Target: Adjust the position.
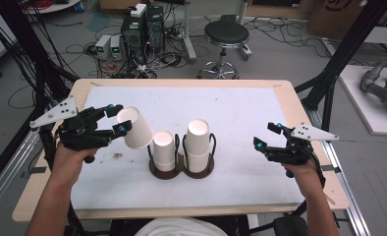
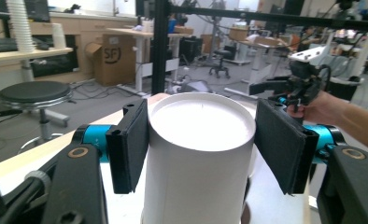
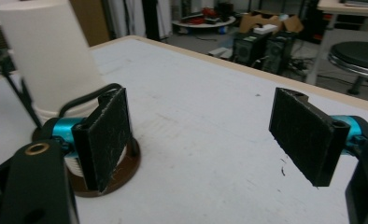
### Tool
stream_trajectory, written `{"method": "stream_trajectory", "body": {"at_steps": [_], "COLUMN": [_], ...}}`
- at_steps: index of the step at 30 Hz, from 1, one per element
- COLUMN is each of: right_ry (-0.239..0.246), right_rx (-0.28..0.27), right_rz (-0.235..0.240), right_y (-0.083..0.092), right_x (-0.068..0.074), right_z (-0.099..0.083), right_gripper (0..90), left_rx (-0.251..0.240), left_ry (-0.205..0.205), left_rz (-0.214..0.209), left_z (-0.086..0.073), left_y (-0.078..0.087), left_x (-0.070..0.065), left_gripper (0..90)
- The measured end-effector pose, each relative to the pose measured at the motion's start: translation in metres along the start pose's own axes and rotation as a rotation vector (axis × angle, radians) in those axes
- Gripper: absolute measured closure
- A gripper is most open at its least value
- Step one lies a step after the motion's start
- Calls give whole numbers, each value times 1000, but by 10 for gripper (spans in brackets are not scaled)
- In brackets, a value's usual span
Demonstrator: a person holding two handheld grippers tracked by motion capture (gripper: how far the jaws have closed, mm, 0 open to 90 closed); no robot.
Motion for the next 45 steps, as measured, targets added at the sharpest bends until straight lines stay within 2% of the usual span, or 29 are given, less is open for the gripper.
{"method": "stream_trajectory", "body": {"at_steps": [7, 9, 10, 11, 12, 18, 22, 25, 28, 34, 45], "right_ry": [48, 55, 55, 51, 53, 70, 87, 107, 96, 100, 134], "right_rx": [-30, -45, -45, -63, -70, -27, -27, -34, -32, -33, -15], "right_rz": [113, 141, 141, 178, 194, 273, 331, 357, 393, 423, 530], "right_y": [1, 2, 2, 2, 2, 1, 0, -3, -5, -14, -25], "right_x": [21, 26, 26, 31, 34, 50, 63, 72, 82, 96, 122], "right_z": [13, 16, 16, 18, 19, 23, 27, 29, 30, 29, 27], "right_gripper": [210, 210, 210, 210, 210, 210, 210, 208, 208, 208, 208], "left_rx": [12, 15, 15, 16, 20, 39, 51, 72, 72, 77, 80], "left_ry": [-8, -10, -10, -9, -15, -35, -34, -34, -34, -37, -37], "left_rz": [-80, -107, -107, -118, -144, -197, -216, -238, -251, -271, -319], "left_z": [6, 8, 8, 8, 9, 11, 7, 2, 0, -1, -3], "left_y": [-13, -18, -18, -20, -25, -40, -50, -64, -73, -83, -100], "left_x": [-19, -26, -26, -29, -36, -53, -58, -62, -65, -68, -76], "left_gripper": [367, 367, 367, 367, 367, 367, 367, 367, 367, 367, 367]}}
Point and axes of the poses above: each handheld gripper's, and its own axes: y roughly backward along the jaws, z roughly out of its top, x roughly to its left, the point moved 4 cm from there along -y, roughly forward along the jaws, and after that the axes turned 8 degrees about -z, right-handed, at the moved point
